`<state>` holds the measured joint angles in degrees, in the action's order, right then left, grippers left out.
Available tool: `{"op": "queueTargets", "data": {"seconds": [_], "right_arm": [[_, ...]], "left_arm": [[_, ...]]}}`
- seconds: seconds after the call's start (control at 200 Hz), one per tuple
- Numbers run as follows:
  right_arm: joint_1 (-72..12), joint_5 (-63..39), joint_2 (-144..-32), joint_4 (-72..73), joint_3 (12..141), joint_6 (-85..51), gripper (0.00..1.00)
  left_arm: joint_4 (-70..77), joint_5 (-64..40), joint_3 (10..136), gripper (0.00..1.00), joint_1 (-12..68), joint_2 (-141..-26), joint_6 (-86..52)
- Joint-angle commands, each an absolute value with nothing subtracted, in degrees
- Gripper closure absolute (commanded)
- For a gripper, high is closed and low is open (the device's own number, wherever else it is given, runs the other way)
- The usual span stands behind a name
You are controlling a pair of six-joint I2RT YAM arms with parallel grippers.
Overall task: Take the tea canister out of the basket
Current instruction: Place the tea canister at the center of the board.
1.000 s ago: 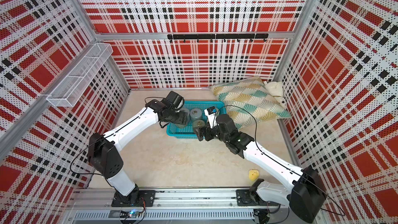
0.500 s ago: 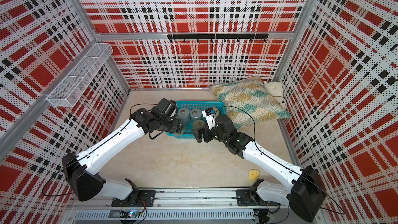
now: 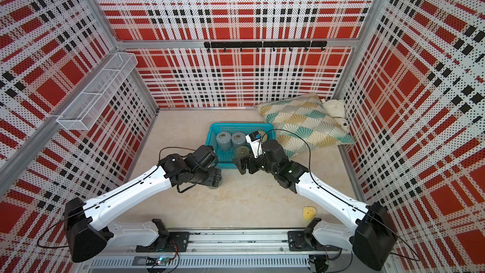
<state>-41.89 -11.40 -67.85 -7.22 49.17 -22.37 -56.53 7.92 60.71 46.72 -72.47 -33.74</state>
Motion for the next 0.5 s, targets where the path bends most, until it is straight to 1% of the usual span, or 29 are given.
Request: {"op": "queueTargets", "data": {"seconds": [0.0,0.2,0.491], "right_arm": [[-42.5,-11.7,-68.6,-6.4,51.3,-21.8,0.0],[-42.7,-11.4,-69.3,-6.3,51.3,-21.8,0.0],[-42.8,-11.3,-69.9,-6.4,51.3,-22.0,0.0]], "left_arm": [[-49.7,9.0,57.6,0.41,47.1,-70.3,-36.0],[-44.4,9.1,52.3,0.41,47.1,-71.4,-36.7],[-38.1,10.4,49.3,0.41,47.0,-75.9,-38.1]]}}
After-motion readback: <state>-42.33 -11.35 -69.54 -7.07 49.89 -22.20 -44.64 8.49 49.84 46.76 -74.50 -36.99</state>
